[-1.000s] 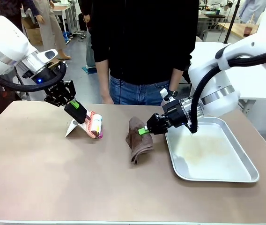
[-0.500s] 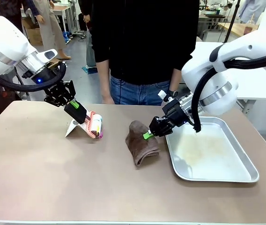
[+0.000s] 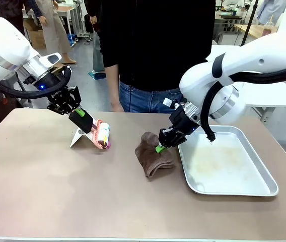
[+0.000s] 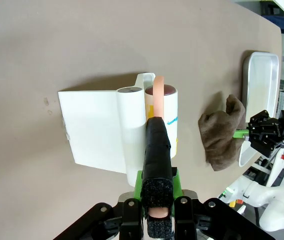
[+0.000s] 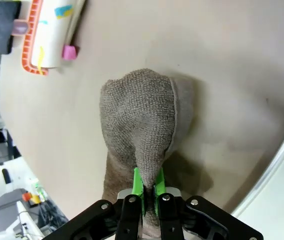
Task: Clean the surface of the table.
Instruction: Return the Lint Roller and towel to their original positions.
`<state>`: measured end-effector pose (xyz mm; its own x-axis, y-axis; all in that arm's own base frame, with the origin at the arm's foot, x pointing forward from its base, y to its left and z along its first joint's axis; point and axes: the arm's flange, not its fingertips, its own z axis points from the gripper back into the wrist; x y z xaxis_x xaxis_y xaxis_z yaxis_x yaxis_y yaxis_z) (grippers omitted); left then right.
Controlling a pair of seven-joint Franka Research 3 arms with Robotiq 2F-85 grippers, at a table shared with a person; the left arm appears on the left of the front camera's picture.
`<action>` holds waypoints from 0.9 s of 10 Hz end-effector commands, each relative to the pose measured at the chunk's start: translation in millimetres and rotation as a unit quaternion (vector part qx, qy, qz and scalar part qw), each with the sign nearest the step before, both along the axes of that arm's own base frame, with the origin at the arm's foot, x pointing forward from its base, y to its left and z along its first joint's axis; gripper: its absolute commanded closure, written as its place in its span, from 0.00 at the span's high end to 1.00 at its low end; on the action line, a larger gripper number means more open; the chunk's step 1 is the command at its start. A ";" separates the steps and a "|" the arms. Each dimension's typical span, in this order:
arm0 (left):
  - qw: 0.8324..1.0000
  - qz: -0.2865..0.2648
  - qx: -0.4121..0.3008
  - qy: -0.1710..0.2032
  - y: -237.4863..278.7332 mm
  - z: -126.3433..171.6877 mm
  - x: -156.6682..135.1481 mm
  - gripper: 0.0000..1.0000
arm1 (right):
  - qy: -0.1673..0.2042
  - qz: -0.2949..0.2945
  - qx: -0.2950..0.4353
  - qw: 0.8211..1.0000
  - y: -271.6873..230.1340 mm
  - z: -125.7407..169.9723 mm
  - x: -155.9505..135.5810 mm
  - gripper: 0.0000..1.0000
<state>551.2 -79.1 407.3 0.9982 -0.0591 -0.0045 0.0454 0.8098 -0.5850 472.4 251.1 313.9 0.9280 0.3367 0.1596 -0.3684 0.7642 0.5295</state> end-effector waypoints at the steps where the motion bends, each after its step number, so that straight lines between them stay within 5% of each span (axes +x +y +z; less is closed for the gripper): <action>1: 1.000 0.005 0.006 0.008 5.5 -3.1 3.9 0.22 | -0.003 -0.017 -0.014 1.000 5.6 2.8 4.5 0.42; 3: 1.000 0.004 0.006 0.007 5.7 -3.0 3.7 0.22 | 0.001 -0.022 -0.013 1.000 5.0 1.3 4.5 0.96; 4: 1.000 0.005 0.009 0.009 5.8 -3.0 3.9 0.72 | 0.001 -0.024 -0.012 1.000 4.4 1.3 4.8 1.00; 5: 1.000 0.007 0.009 0.013 5.7 -2.7 4.1 0.81 | -0.002 -0.024 -0.010 1.000 3.8 2.1 4.9 0.73; 6: 1.000 0.007 0.010 0.013 5.9 -2.4 4.2 1.00 | -0.002 -0.024 -0.007 1.000 3.6 2.2 5.0 1.00; 7: 1.000 0.008 0.010 0.012 6.5 -2.1 4.2 0.85 | -0.001 -0.025 -0.005 1.000 2.9 1.5 5.3 1.00; 8: 1.000 0.009 0.008 0.010 7.4 -1.1 4.1 1.00 | 0.000 -0.025 -0.002 1.000 2.7 -0.2 5.2 1.00; 9: 1.000 0.013 0.005 0.006 9.4 0.6 4.3 1.00 | 0.003 -0.024 0.001 1.000 1.9 -0.4 4.9 1.00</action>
<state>553.6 -70.9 402.2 0.9988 -0.0463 -0.0132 0.0299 0.8120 -0.5828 474.1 249.6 313.5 0.9367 0.3136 0.1556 -0.3472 0.7751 0.5278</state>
